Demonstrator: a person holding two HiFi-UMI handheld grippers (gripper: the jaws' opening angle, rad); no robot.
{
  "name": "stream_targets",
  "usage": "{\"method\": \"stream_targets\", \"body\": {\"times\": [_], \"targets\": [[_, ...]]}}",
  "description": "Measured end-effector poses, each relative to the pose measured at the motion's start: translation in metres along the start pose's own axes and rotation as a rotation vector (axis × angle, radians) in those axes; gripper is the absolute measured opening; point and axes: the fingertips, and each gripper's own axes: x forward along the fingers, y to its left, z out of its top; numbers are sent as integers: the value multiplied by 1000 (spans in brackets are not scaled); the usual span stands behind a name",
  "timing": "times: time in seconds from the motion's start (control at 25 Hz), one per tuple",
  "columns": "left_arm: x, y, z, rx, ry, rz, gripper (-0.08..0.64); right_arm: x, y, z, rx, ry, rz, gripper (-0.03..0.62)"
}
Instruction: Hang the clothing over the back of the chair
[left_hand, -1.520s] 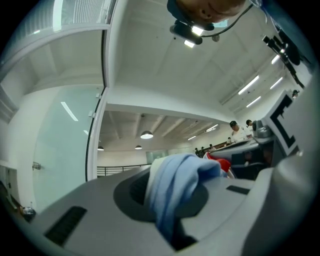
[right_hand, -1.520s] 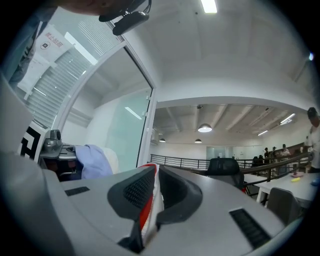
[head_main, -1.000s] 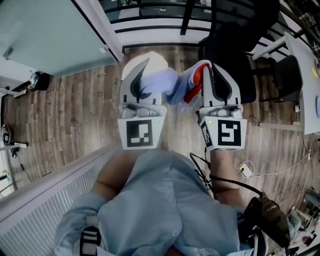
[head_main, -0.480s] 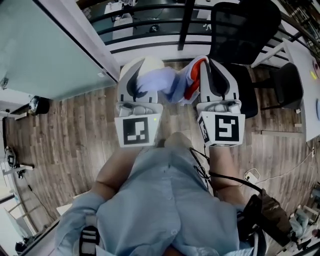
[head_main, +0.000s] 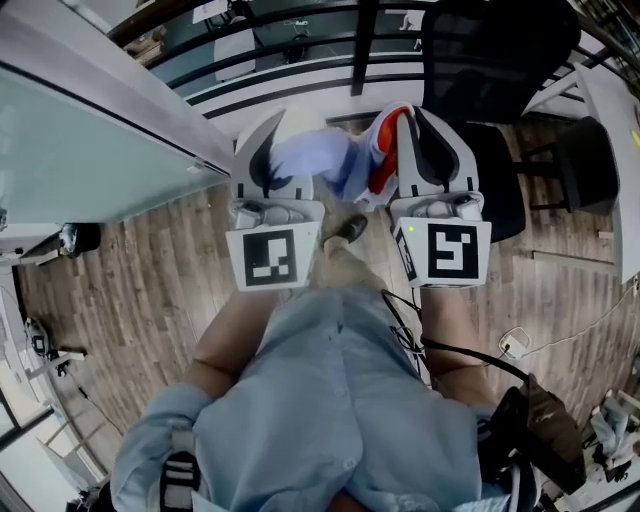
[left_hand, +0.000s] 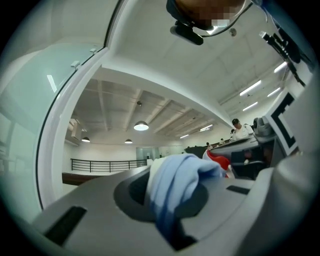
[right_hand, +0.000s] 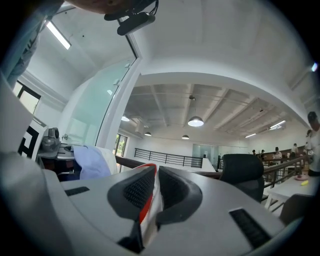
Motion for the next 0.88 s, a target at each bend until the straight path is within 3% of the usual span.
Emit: {"method": "stream_targets", "body": {"times": [0.4,0.88], "targets": [[126,19,-7,10,3,-56,26,104,-50,-11,19,25,-16,29],[248,14,12,-4,-33,-135,26,179,-125,8,-17,-5,-89,29]]}}
